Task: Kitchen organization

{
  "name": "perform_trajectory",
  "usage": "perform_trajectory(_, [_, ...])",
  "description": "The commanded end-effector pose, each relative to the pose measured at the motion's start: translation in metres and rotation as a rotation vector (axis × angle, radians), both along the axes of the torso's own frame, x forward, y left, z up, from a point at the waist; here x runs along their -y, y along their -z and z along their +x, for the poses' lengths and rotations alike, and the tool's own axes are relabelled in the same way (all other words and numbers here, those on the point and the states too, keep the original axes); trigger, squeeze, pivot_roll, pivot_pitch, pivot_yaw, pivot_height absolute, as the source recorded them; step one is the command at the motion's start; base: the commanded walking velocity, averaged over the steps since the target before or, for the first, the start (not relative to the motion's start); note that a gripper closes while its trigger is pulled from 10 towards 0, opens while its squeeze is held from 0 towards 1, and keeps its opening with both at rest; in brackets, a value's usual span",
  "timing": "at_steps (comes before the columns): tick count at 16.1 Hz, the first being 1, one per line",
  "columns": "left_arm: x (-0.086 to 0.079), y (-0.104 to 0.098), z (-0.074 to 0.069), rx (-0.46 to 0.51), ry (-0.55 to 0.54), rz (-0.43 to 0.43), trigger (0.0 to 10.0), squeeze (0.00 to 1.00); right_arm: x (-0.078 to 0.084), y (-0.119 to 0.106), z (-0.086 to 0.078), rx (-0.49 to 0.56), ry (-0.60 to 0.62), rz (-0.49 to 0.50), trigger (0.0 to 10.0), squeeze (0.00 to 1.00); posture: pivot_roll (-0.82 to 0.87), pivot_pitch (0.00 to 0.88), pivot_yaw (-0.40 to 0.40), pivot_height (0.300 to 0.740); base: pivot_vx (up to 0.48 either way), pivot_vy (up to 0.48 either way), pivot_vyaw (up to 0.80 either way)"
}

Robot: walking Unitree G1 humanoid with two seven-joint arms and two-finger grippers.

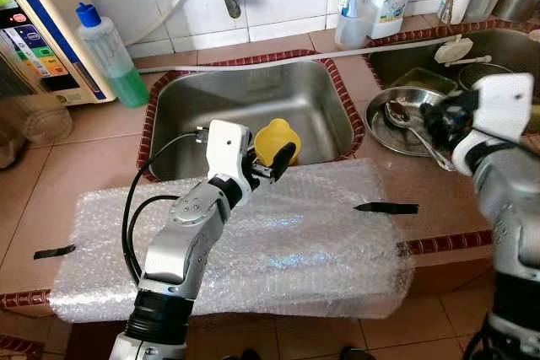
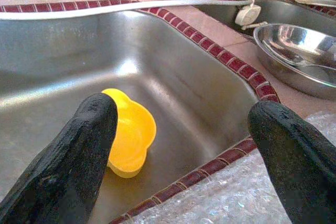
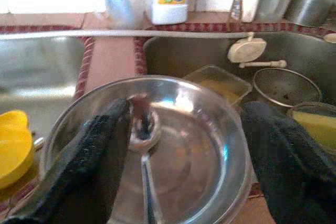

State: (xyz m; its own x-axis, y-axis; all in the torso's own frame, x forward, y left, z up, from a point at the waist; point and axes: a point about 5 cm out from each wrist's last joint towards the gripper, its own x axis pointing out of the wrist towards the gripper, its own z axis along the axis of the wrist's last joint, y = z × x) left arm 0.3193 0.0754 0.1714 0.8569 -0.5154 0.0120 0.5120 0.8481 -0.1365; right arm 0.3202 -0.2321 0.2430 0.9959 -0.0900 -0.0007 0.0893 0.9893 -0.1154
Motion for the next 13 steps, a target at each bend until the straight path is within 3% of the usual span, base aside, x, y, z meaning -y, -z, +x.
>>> perform_trajectory(1, [0.000,0.003,-0.003,-0.007,0.010,0.005,10.0,0.00,0.003,0.004,0.003,-0.025,0.019,0.037,10.0,1.00,-0.38,0.168,0.147,0.740,0.000,0.000,0.00])
perform_trajectory(4, [0.004,0.001,-0.006,-0.006,0.058,-0.013,10.0,0.00,0.006,0.012,0.011,-0.052,0.030,0.101,10.0,1.00,-0.37,0.170,0.148,0.740,0.000,0.000,0.00])
perform_trajectory(6, [0.009,0.003,-0.012,-0.009,0.122,0.019,10.0,0.00,0.008,0.022,0.018,-0.086,0.003,0.133,10.0,1.00,-0.35,0.178,0.156,0.740,0.000,0.000,0.00])
perform_trajectory(13, [0.010,0.005,-0.017,-0.021,0.135,0.032,10.0,0.00,-0.004,0.017,0.043,-0.125,-0.141,0.087,10.0,1.00,-0.33,0.186,0.159,0.740,0.000,0.000,0.00])
